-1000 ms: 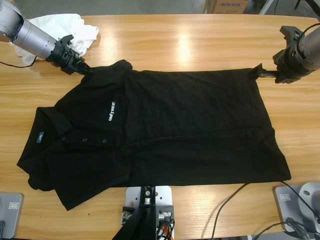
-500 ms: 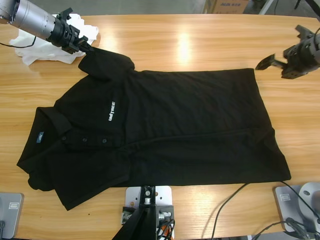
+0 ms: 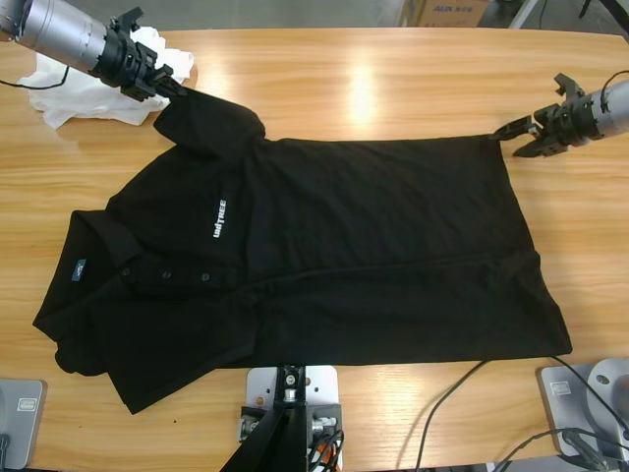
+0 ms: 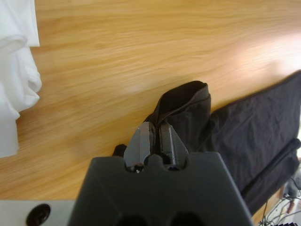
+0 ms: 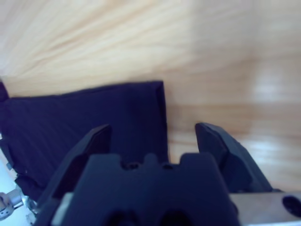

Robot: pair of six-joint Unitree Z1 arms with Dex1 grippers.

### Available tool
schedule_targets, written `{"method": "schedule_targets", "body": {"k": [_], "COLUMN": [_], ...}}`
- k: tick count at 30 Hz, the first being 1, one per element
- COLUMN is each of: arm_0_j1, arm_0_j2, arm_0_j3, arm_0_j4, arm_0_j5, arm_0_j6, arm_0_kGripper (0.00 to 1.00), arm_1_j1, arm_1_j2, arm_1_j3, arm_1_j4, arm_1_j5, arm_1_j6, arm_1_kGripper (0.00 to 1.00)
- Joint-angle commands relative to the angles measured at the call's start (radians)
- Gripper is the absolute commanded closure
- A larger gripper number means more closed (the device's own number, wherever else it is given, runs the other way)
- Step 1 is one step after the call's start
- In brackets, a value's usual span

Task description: Fold clothes

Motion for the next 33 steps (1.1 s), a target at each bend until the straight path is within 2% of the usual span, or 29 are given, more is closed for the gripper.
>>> {"method": "schedule_targets", "body": {"k": [1, 2, 5, 7, 11, 12, 13, 21, 24, 29, 33], "arm_0_j1": [-0.007, -0.006, -0.005, -0.006, -0.006, -0.006, -0.006, -0.006, -0.009, -0.021, -0.058], "arm_0_j2": [-0.007, -0.007, -0.009, -0.009, -0.009, -0.009, -0.009, -0.032, -0.06, -0.109, -0.118], "arm_0_j3": [0.034, 0.035, 0.042, 0.046, 0.049, 0.048, 0.047, 0.044, 0.041, 0.048, 0.079], "arm_0_j4": [0.002, 0.002, 0.003, 0.002, 0.002, 0.002, 0.002, 0.002, 0.002, 0.002, 0.002], "arm_0_j5": [-0.02, -0.02, -0.021, -0.024, -0.025, -0.025, -0.025, -0.031, -0.055, -0.118, -0.171], "arm_0_j6": [0.007, 0.007, 0.007, 0.007, 0.007, 0.007, 0.007, 0.006, 0.008, 0.035, 0.053], "arm_0_kGripper": [1.0, 1.0, 1.0, 1.0, 1.0, 1.0, 1.0, 1.0, 1.0, 1.0, 1.0], "arm_1_j1": [-0.016, -0.016, -0.019, -0.02, -0.02, -0.02, -0.02, -0.02, -0.02, -0.02, -0.02], "arm_1_j2": [0.098, 0.107, 0.129, 0.15, 0.152, 0.153, 0.157, 0.157, 0.111, 0.052, -0.004], "arm_1_j3": [0.007, 0.005, 0.008, 0.008, 0.012, 0.012, 0.012, 0.013, 0.02, 0.057, 0.091], "arm_1_j4": [-0.061, -0.062, -0.072, -0.082, -0.08, -0.08, -0.081, -0.079, -0.079, -0.057, -0.023], "arm_1_j5": [0.085, 0.099, 0.117, 0.13, 0.128, 0.127, 0.125, 0.115, 0.128, 0.216, 0.232], "arm_1_j6": [-0.05, -0.062, -0.073, -0.084, -0.096, -0.096, -0.097, -0.137, -0.168, -0.174, -0.174], "arm_1_kGripper": [0.347, 0.427, 0.466, 0.649, 0.86, 0.964, 1.0, 1.0, 1.0, 1.0, 1.0]}}
